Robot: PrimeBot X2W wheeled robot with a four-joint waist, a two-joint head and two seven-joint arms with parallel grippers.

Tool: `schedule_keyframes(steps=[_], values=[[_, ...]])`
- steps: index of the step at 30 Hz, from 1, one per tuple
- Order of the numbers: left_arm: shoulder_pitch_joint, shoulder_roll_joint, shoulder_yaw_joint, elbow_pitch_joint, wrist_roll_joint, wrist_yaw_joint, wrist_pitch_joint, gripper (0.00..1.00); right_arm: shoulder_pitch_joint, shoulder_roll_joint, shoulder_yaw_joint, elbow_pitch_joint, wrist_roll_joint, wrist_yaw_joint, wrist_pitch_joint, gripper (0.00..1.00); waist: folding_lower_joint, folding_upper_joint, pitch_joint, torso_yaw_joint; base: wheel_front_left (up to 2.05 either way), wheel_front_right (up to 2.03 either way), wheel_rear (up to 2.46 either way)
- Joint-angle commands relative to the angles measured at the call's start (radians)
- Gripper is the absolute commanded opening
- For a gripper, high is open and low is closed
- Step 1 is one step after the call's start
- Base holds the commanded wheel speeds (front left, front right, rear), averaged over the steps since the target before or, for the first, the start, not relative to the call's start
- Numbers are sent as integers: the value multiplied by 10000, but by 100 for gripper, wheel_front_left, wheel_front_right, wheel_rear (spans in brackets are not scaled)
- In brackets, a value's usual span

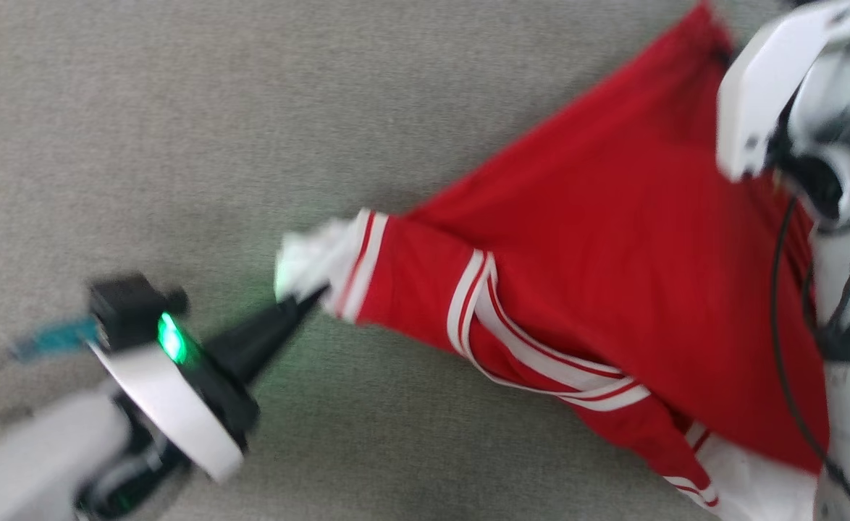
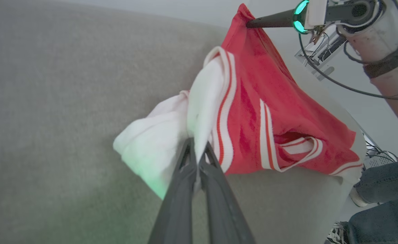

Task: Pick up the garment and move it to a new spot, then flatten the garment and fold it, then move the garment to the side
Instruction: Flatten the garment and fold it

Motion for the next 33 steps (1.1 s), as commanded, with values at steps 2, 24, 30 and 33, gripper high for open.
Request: schedule_keyframes(steps=[2, 24, 30, 33], values=[[-1022, 237, -85, -98, -278, 22, -25, 0, -709, 224, -489, 288, -343, -11, -729, 0, 0, 0, -17, -187, 0, 0, 0], [-11353, 1144, -136, 2772, -2764, 24, 324, 0, -7873, 1198, -3336, 3797, -2532, -31, -6536, 0, 0, 0, 954, -2073, 0, 0, 0], [-10594, 1130, -1448, 2333, -3150, 24, 79, 0, -6900, 1204, -3173, 4823, -2586, -30, -6943, 0, 0, 0, 971, -2001, 0, 0, 0], [-9541, 1109, -1976, 1875, -3114, 22, -20, 0, -5785, 1205, -2855, 4988, -2353, -30, -7051, 0, 0, 0, 919, -1944, 0, 0, 0]])
